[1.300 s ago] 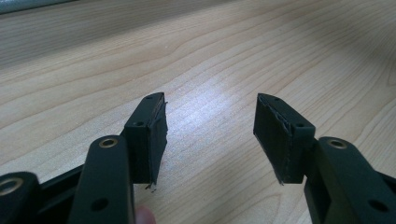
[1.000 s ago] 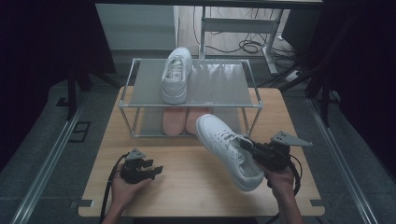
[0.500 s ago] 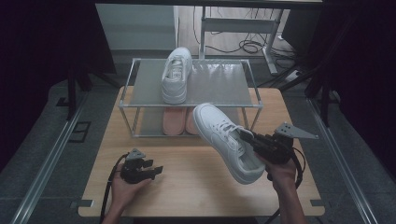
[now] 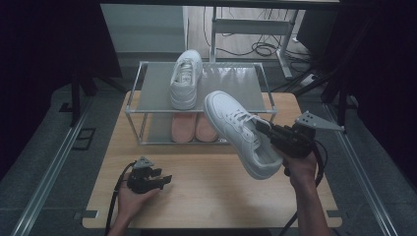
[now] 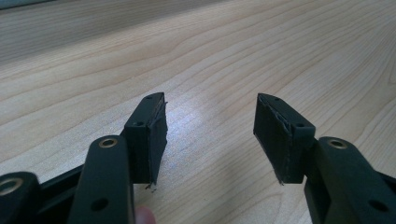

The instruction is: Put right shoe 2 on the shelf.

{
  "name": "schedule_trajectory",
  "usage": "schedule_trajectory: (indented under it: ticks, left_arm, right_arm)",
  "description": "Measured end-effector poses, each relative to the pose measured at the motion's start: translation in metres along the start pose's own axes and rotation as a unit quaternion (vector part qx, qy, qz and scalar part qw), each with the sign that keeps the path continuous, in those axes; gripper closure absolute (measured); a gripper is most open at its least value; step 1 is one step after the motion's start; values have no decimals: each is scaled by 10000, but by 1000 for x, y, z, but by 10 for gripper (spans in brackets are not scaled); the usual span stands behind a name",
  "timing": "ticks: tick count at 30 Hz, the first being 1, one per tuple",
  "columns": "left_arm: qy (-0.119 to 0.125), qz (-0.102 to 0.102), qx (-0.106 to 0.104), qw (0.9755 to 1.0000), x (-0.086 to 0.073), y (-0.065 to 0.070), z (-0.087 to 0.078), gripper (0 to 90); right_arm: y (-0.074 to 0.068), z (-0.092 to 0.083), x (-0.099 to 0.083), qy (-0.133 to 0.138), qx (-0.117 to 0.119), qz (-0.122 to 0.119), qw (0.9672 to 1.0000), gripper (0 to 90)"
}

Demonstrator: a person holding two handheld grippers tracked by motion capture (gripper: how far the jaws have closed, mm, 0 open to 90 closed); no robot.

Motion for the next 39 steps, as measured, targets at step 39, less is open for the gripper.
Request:
schedule_trajectory:
  ticks: [39]
  left_arm:
    - [3, -12, -17, 10000, -1, -2, -1, 451]
  right_arm:
    - [29, 103, 78, -157, -1016, 411, 9939, 819]
Point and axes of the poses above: each handheld gripper's, and its own axes: z roughly forward along the jaws, x roughly out of its top, y roughly to its right, the point moved 8 cm from there along z, roughly forward along the jaws, and after that the axes turned 13 degrees about -x, right-handed, at the moved point
